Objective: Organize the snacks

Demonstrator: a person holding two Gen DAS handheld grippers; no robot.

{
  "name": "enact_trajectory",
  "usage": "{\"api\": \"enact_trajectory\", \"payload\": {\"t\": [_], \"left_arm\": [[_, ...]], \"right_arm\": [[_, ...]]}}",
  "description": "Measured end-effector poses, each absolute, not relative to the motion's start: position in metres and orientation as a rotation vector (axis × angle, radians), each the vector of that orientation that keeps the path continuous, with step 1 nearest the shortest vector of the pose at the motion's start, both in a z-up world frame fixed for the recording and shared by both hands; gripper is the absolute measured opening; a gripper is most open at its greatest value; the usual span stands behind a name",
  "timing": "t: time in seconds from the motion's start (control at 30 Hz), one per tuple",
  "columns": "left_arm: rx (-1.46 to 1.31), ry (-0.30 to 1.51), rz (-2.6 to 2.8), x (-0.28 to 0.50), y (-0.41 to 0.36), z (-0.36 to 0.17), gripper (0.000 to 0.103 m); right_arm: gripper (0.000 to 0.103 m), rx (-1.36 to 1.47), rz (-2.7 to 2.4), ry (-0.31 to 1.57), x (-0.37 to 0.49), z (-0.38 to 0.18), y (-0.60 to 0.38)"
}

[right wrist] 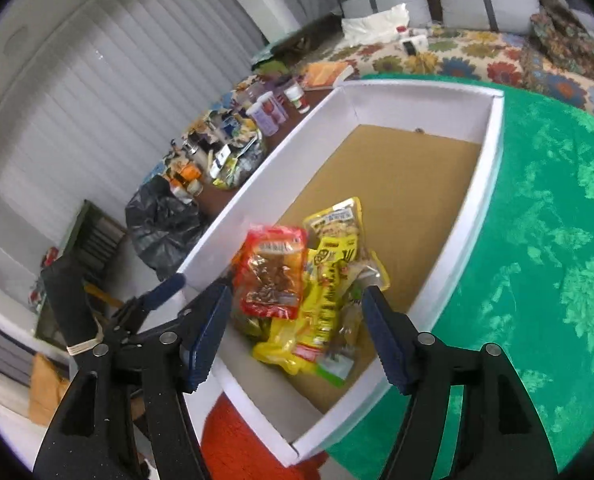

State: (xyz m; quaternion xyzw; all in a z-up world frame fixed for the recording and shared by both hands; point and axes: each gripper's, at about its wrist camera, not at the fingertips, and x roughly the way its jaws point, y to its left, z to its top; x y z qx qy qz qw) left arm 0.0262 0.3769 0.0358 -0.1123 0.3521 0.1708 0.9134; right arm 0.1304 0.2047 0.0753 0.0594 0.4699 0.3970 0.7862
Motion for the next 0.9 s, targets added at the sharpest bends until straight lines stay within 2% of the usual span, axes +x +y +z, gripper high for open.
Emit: {"api": "enact_trajectory", "payload": {"t": [0.03,0.1,0.17,0.3,0.47,0.9], "left_arm": [[-0.221,0.708,0.357,0.023,0.371,0.04,0.089],[-0.194,0.661,0.379,0.018,0.364,0.052,0.103],[-0.184,0.621,0.414,0.014,0.356,0.063,0.103],[-0.264,0.668,0.465,0.015,0.36,0.074,0.103],[-0.218,0.656,0.494,0.01,0.357,0.084,0.103],[-0.145,0.643,0.5,-0.004,0.348,0.107,0.103]], "right_arm": [[0.072,0.115,0.846,0.992,0.127,0.079,0.198],[0.075,0.07,0.816,0.919,0.12,0.093,0.189],[0.082,-0.014,0.774,0.862,0.113,0.105,0.188],[0.082,-0.168,0.698,0.821,0.101,0.115,0.19],[0.082,-0.323,0.662,0.812,0.089,0.111,0.195],[0.082,-0.247,0.652,0.831,0.08,0.118,0.189]]}}
